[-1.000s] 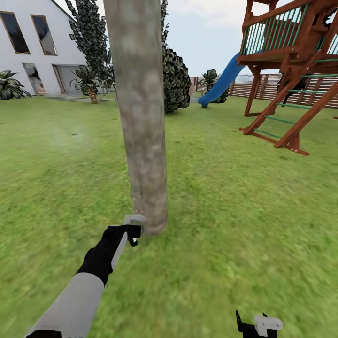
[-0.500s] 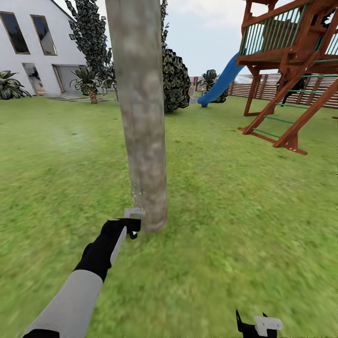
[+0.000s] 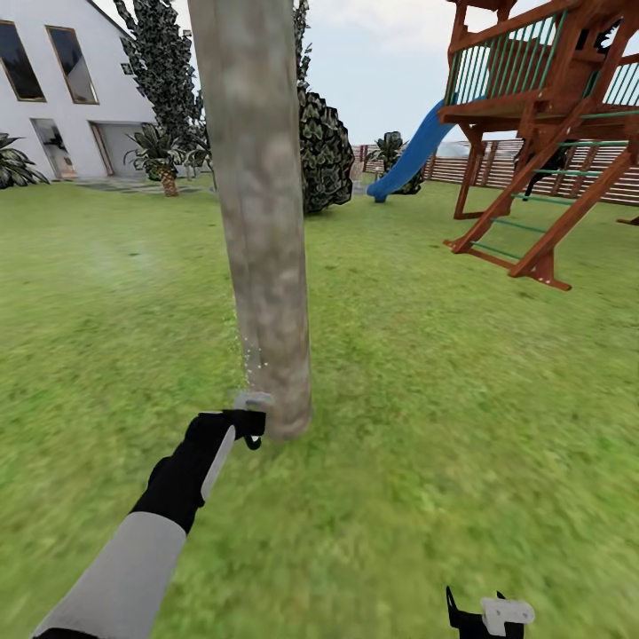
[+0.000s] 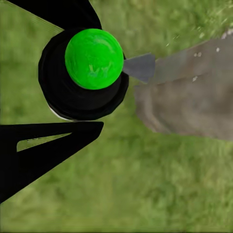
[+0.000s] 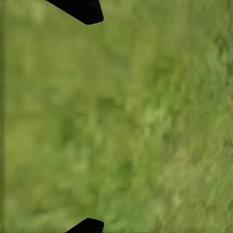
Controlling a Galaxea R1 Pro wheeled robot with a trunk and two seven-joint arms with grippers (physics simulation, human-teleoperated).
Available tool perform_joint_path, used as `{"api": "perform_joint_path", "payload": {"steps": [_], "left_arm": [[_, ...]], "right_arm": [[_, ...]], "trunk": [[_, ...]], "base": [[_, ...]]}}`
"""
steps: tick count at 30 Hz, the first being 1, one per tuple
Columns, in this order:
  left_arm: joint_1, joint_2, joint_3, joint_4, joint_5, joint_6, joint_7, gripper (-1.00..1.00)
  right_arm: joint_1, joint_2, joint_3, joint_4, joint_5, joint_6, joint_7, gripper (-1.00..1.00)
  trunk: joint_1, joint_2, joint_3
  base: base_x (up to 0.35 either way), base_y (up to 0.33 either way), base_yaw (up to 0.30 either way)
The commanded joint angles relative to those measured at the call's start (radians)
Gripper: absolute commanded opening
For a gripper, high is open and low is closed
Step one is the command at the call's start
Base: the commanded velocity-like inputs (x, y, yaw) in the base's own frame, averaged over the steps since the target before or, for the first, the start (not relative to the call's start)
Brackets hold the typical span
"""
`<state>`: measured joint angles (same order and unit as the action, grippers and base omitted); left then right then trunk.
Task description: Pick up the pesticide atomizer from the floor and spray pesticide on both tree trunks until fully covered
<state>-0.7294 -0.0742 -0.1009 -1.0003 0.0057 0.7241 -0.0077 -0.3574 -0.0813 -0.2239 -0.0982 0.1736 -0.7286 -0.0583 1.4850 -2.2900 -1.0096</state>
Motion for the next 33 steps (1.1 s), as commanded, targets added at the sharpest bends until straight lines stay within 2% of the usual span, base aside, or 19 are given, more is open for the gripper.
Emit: {"api": "perform_joint_path", "payload": {"steps": [1,3,4,6,8,11,12,13,14,15,17,19,22,24,26,28,32,33], "left_arm": [[0.0,0.003,0.018,-0.004,0.003,0.0,0.0,-1.0],[-0.006,0.003,0.06,-0.008,0.004,0.0,0.0,-1.0],[-0.009,-0.001,0.064,-0.012,0.005,0.002,0.001,-1.0],[-0.009,-0.008,0.062,-0.037,0.005,0.038,0.0,-1.0],[-0.004,-0.023,0.023,-0.088,0.006,0.109,0.0,-1.0],[-0.004,-0.018,0.012,-0.154,0.006,0.142,0.0,-1.0],[-0.008,-0.01,0.029,-0.179,0.009,0.182,0.0,-1.0],[-0.011,0.0,0.078,-0.203,0.012,0.2,-0.001,-1.0],[-0.011,0.007,0.11,-0.223,0.013,0.207,-0.001,-1.0],[-0.011,0.007,0.116,-0.23,0.014,0.209,-0.001,-1.0],[-0.01,-0.002,0.112,-0.234,0.014,0.219,-0.001,-1.0],[-0.011,-0.015,0.032,-0.253,0.014,0.27,-0.001,-1.0],[-0.022,-0.02,0.004,-0.285,0.03,0.281,0.0,-1.0],[-0.038,-0.012,0.006,-0.289,0.032,0.287,0.0,-1.0],[-0.053,-0.002,0.024,-0.29,0.032,0.289,0.0,-1.0],[-0.085,0.008,0.084,-0.289,0.035,0.291,-0.001,-1.0],[-0.1,-0.02,0.089,-0.289,0.034,0.297,-0.002,-1.0],[-0.104,-0.029,0.074,-0.289,0.035,0.297,-0.002,-1.0]], "right_arm": [[0.0,0.0,0.0,0.0,0.0,0.0,0.0,1.0],[0.0,0.0,0.0,0.0,0.0,0.0,0.0,1.0],[0.0,0.0,0.0,0.0,0.0,0.0,0.0,1.0],[0.0,0.0,0.0,0.0,0.0,0.0,0.0,1.0],[0.0,0.0,0.0,0.0,0.0,0.0,0.0,1.0],[0.0,0.0,0.0,0.0,0.0,0.0,0.0,1.0],[0.0,0.0,0.0,0.0,0.0,0.0,0.0,1.0],[0.0,0.0,0.0,0.0,0.001,0.0,0.0,1.0],[0.0,0.0,0.0,0.0,0.0,0.0,0.0,1.0],[0.0,0.0,0.0,0.0,0.0,0.0,0.0,1.0],[0.0,0.0,0.0,0.0,0.0,0.0,0.0,1.0],[0.0,0.0,0.0,0.0,0.0,0.0,0.0,1.0],[0.0,0.0,0.0,0.0,0.0,0.0,0.0,1.0],[0.0,0.0,0.0,0.0,0.0,0.0,0.0,1.0],[0.0,0.0,0.0,0.0,0.0,0.0,0.0,1.0],[0.0,0.0,0.0,0.0,0.0,0.0,0.0,1.0],[0.0,0.0,0.0,0.0,0.0,0.0,0.0,1.0],[0.0,0.0,0.0,0.0,0.0,0.0,0.0,1.0]], "trunk": [[0.0,0.0,0.0],[0.0,0.0,0.0],[0.0,0.0,0.0],[0.0,0.0,0.0],[0.0,0.0,0.0],[0.0,0.0,0.0],[0.0,0.0,0.0],[0.0,0.0,0.0],[0.0,0.0,0.0],[0.0,0.0,0.0],[0.0,0.0,0.0],[0.0,0.0,0.0],[0.0,0.0,0.0],[0.0,0.0,0.0],[0.0,0.0,0.0],[0.0,0.0,0.0],[0.0,0.0,0.0],[0.0,0.0,0.0]], "base": [[-0.033,0.007,0.0],[-0.228,0.074,0.0],[-0.124,0.031,0.0],[-0.048,0.012,0.0],[-0.009,0.002,0.0],[0.0,0.0,0.0],[0.0,0.0,0.0],[0.0,0.0,0.0],[0.0,0.0,0.0],[0.0,0.0,0.0],[0.0,0.0,0.0],[0.0,0.0,0.0],[0.0,0.0,0.0],[0.0,0.0,0.0],[0.0,0.0,0.0],[0.0,0.0,0.0],[0.0,0.0,0.0],[0.0,0.0,0.0]]}}
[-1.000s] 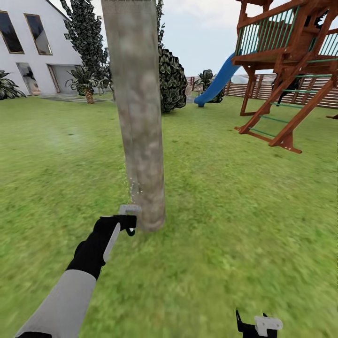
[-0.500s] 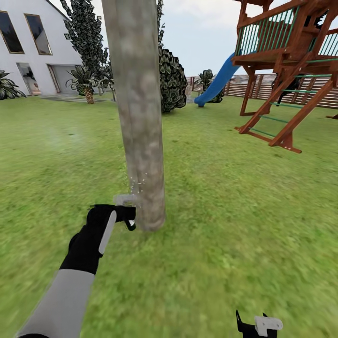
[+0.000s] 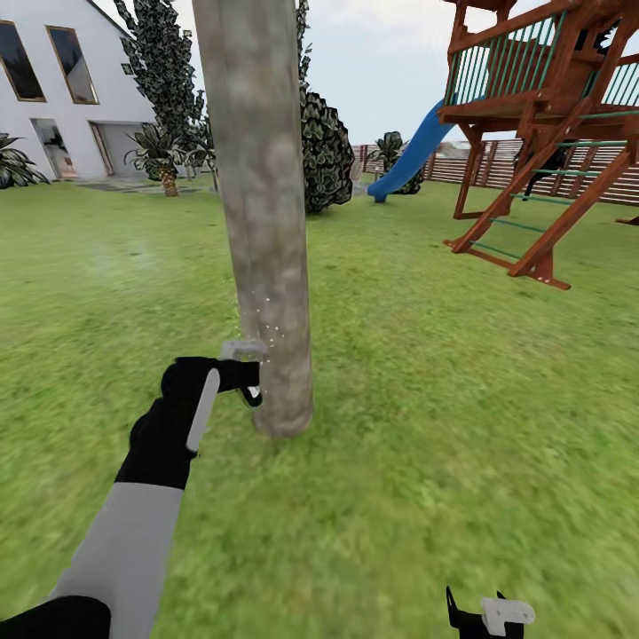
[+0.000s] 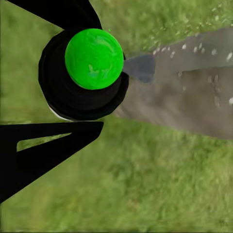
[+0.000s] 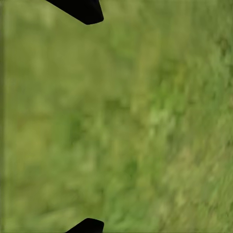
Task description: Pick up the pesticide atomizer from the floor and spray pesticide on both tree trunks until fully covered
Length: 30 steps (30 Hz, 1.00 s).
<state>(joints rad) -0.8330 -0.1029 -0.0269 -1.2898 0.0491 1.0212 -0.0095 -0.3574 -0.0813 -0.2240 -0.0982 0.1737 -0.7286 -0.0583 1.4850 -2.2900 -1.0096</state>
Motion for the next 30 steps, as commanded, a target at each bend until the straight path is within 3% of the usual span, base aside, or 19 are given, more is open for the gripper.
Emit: {"api": "perform_joint_path", "payload": {"steps": [1,5,8,11,14,20,22,25,27,30], "left_arm": [[-0.002,-0.003,-0.019,0.0,-0.008,0.0,0.0,-1.0],[-0.007,-0.001,-0.046,-0.002,-0.008,0.0,0.0,-1.0],[-0.018,0.018,-0.033,-0.002,-0.012,0.0,0.0,-1.0],[-0.03,0.065,0.012,0.0,-0.01,0.002,0.0,-1.0],[-0.017,0.069,0.007,0.0,-0.014,0.001,0.001,-1.0],[0.105,0.065,0.004,0.009,-0.017,-0.006,0.002,-1.0],[0.136,0.061,-0.018,0.013,-0.018,-0.014,0.007,-1.0],[0.176,0.059,-0.081,0.02,-0.016,-0.02,0.019,-1.0],[0.184,0.056,-0.088,0.067,-0.01,-0.041,0.02,-1.0],[0.185,0.027,-0.121,0.125,-0.011,-0.086,0.013,-1.0]], "right_arm": [[0.0,0.0,0.0,0.0,0.0,0.0,0.0,1.0],[0.0,0.0,0.0,0.0,0.0,0.0,0.0,1.0],[0.0,0.0,0.0,0.0,0.001,0.0,0.0,1.0],[0.0,0.0,0.0,0.0,0.001,0.0,0.0,1.0],[0.0,0.0,0.0,0.0,0.001,0.0,0.0,1.0],[0.0,0.0,0.0,0.0,0.001,0.0,0.0,1.0],[0.0,0.0,0.0,0.0,0.001,0.0,0.0,1.0],[0.0,0.0,0.0,0.0,0.001,0.0,0.0,1.0],[0.0,0.0,0.0,0.0,0.001,0.0,0.0,1.0],[0.0,0.0,0.0,0.0,0.001,0.0,0.0,1.0]], "trunk": [[0.0,0.0,0.0],[0.0,0.0,0.0],[0.0,0.0,0.0],[0.0,0.0,0.0],[0.0,0.0,0.0],[0.0,0.0,0.0],[0.0,0.0,0.0],[0.0,0.0,0.0],[0.0,0.0,0.0],[0.0,0.0,0.0]], "base": [[0.0,0.0,0.0],[0.0,0.0,0.0],[0.0,0.0,0.0],[0.0,0.0,0.0],[0.0,0.0,0.0],[0.0,0.0,0.0],[0.0,0.0,0.0],[0.0,0.0,0.0],[0.0,0.0,0.0],[0.0,0.0,0.0]]}}
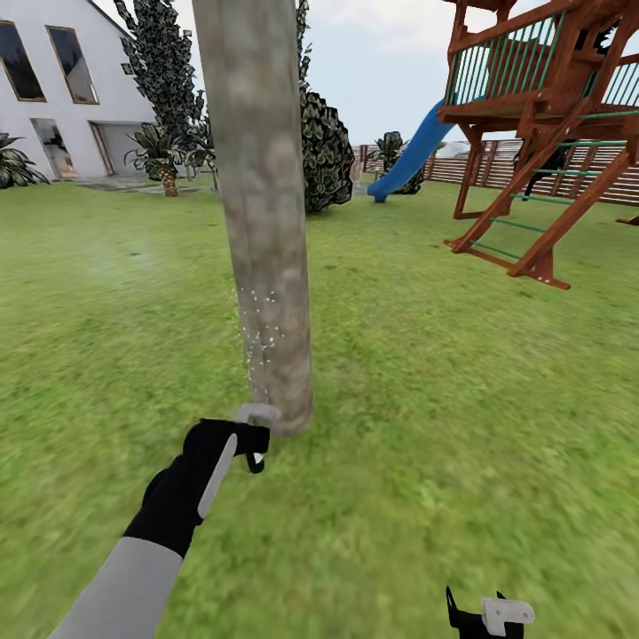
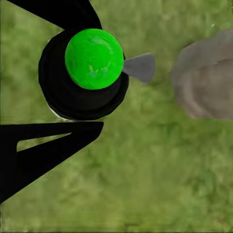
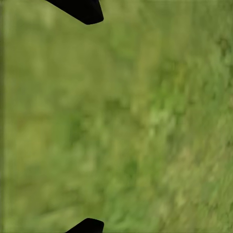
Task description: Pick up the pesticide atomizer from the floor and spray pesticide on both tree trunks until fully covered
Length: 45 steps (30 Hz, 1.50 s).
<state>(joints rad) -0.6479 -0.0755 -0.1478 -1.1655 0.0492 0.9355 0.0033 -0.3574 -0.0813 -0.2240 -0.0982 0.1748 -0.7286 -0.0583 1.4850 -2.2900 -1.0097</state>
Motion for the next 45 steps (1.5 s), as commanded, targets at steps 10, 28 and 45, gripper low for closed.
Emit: {"api": "perform_joint_path", "payload": {"steps": [10,28,45], "left_arm": [[-0.036,-0.026,-0.03,-0.067,-0.02,0.057,0.006,-1.0],[-0.005,-0.011,0.037,0.013,-0.028,0.037,0.048,-1.0],[0.008,-0.022,0.164,0.1,-0.015,-0.065,0.141,-1.0]], "right_arm": [[0.0,0.0,0.0,0.0,0.0,0.0,0.0,1.0],[0.0,0.0,0.0,0.0,0.0,0.0,0.0,1.0],[0.0,0.001,0.0,0.0,0.0,0.0,0.0,1.0]], "trunk": [[0.0,0.0,0.0],[0.0,0.0,0.0],[0.0,0.0,0.0]], "base": [[0.0,0.0,0.0],[0.081,-0.093,0.0],[0.132,-0.25,0.14]]}}
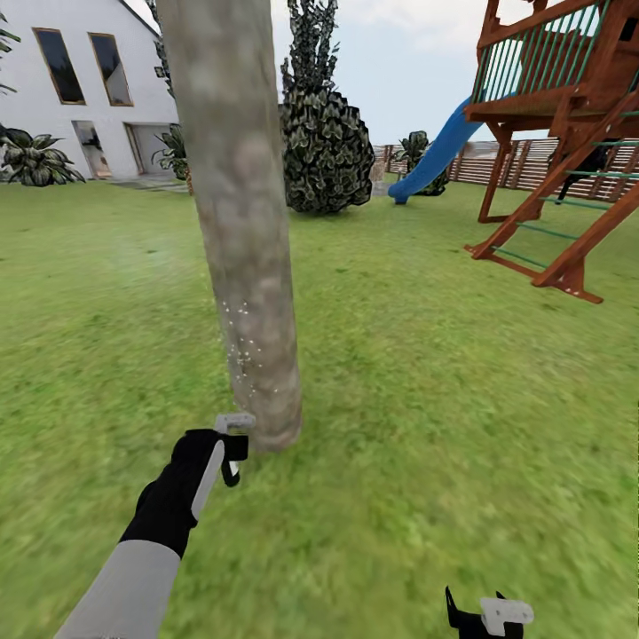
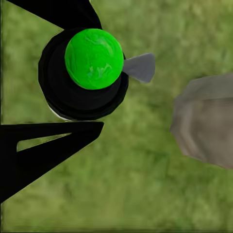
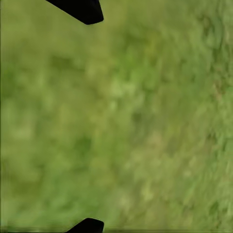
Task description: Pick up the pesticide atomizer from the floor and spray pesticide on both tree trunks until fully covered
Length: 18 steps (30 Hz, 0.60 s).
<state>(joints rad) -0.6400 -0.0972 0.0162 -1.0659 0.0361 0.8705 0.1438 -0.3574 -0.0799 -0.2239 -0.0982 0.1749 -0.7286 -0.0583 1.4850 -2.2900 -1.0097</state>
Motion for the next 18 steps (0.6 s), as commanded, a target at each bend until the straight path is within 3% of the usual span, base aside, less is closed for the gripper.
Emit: {"api": "perform_joint_path", "payload": {"steps": [1,6,10,14,18], "left_arm": [[0.0,0.0,0.0,0.006,-0.001,-0.001,0.0,-1.0],[0.0,0.008,0.005,0.067,-0.005,-0.007,0.0,-1.0],[0.0,0.01,0.006,0.1,-0.012,-0.087,0.005,-1.0],[0.0,0.014,0.008,0.116,-0.013,-0.106,0.006,-1.0],[0.0,0.017,0.009,0.23,-0.012,-0.217,0.007,-1.0]], "right_arm": [[0.0,0.0,0.0,0.0,0.0,0.0,0.0,1.0],[0.0,0.0,0.0,0.001,0.0,0.0,0.0,1.0],[0.0,0.0,0.0,0.001,0.0,0.0,0.0,1.0],[0.0,0.0,0.0,0.001,0.0,0.0,0.0,1.0],[0.0,0.0,0.0,0.0,0.0,0.0,0.0,1.0]], "trunk": [[0.0,0.0,0.0],[0.0,0.0,0.0],[0.0,0.0,0.0],[0.0,0.0,0.0],[0.0,0.0,0.0]], "base": [[0.026,-0.27,0.106],[0.005,-0.275,0.242],[0.008,-0.276,0.277],[0.111,-0.273,0.278],[0.205,-0.239,0.272]]}}
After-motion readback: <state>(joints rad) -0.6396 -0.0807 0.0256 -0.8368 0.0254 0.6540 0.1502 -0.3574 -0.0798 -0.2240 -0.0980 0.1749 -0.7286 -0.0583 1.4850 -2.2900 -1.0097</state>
